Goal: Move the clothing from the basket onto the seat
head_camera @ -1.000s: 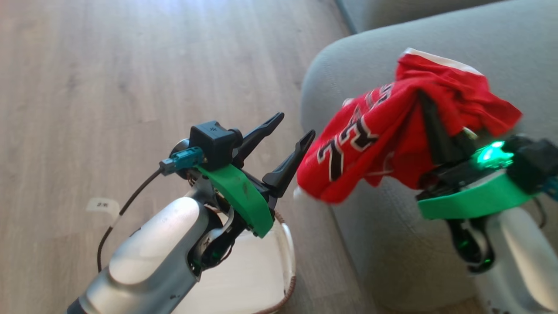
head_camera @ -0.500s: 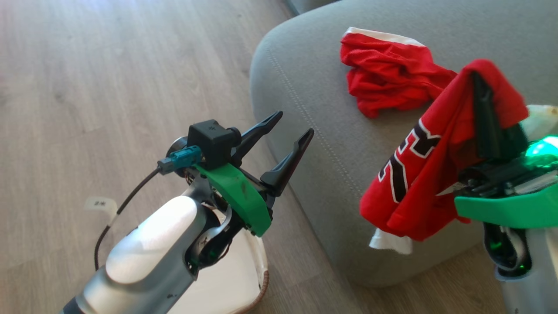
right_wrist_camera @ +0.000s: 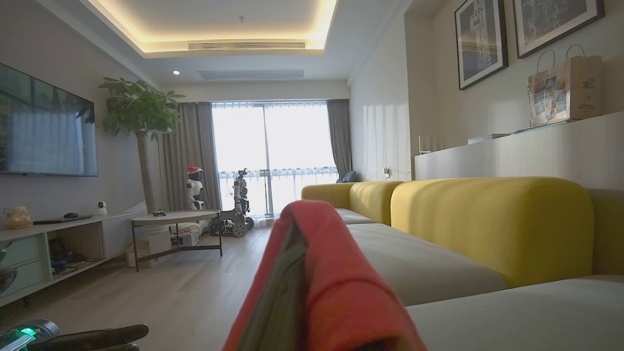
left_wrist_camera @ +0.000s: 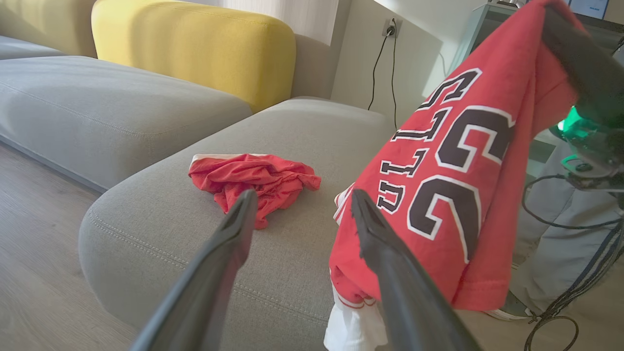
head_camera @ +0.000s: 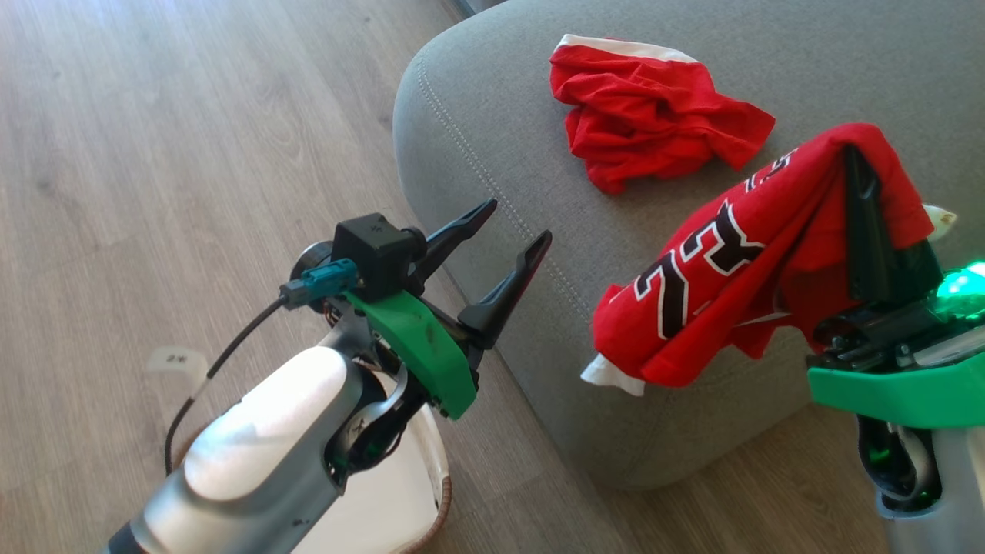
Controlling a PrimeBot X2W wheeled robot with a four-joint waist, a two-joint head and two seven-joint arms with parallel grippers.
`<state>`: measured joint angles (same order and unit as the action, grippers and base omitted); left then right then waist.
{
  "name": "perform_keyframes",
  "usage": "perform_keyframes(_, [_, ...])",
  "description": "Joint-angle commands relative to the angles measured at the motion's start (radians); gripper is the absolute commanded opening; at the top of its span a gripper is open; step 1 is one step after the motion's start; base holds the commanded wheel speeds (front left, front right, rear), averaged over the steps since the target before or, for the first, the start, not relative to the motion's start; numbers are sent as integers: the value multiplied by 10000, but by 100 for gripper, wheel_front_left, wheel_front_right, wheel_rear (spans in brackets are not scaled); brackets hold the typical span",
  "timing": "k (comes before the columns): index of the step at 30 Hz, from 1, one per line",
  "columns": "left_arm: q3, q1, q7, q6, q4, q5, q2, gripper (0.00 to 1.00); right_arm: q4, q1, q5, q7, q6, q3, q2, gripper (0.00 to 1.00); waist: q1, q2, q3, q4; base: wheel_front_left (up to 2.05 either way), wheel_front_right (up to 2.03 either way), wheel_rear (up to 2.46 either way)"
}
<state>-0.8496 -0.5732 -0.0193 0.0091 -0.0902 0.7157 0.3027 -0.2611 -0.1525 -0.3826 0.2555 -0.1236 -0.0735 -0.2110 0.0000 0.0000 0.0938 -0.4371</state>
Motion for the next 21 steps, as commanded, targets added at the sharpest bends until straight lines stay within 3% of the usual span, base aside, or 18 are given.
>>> perform_keyframes(1, [398, -719, -67, -7, 279, -90, 249, 100, -429, -301, 91, 56, -71, -126, -18, 0, 0, 0, 14, -1, 0, 0, 0])
perform_keyframes(12, [242, -1051, -112, -81, 369, -332, 238, 100, -368, -1690, 3, -644, -71, 29, -582, 0, 0, 0, 694, 317, 0, 0, 0])
perform_keyframes(21, [183, -1602, 208, -201, 534, -478, 390, 100, 758, -4307, -541, -1352, -71, 251, -1886, 0, 0, 0, 2021, 684, 0, 0, 0])
